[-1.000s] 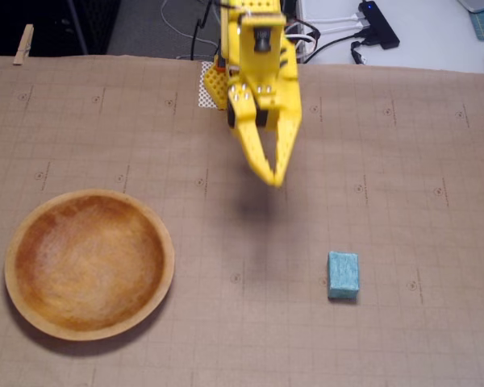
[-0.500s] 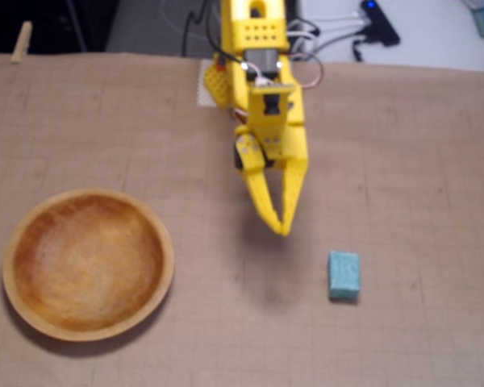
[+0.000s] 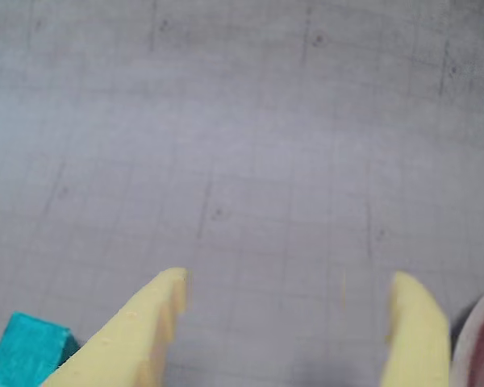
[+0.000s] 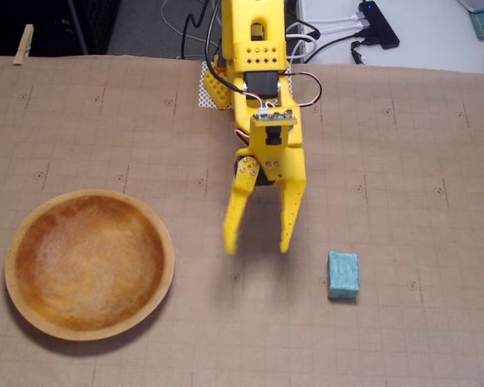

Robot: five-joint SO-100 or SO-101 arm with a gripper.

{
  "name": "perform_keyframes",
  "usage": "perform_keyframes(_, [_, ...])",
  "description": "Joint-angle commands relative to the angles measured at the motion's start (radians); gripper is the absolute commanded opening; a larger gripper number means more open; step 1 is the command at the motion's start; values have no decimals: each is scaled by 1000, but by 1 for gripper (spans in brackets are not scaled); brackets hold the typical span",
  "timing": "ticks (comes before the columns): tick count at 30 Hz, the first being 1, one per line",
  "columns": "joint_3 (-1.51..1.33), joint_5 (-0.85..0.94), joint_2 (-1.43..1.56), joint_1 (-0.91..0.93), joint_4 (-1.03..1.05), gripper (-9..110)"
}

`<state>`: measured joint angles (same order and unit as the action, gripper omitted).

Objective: Grasp a blue block and put it in the bowl.

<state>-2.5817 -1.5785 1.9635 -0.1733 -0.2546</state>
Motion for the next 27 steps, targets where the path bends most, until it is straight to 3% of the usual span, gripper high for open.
perform_keyframes(1, [66,6,3,-28,-17,48])
perform_keyframes(22, [69,0,-133,-141,-31,53])
perform_keyframes(27, [32,0,-137,-172,-120,53])
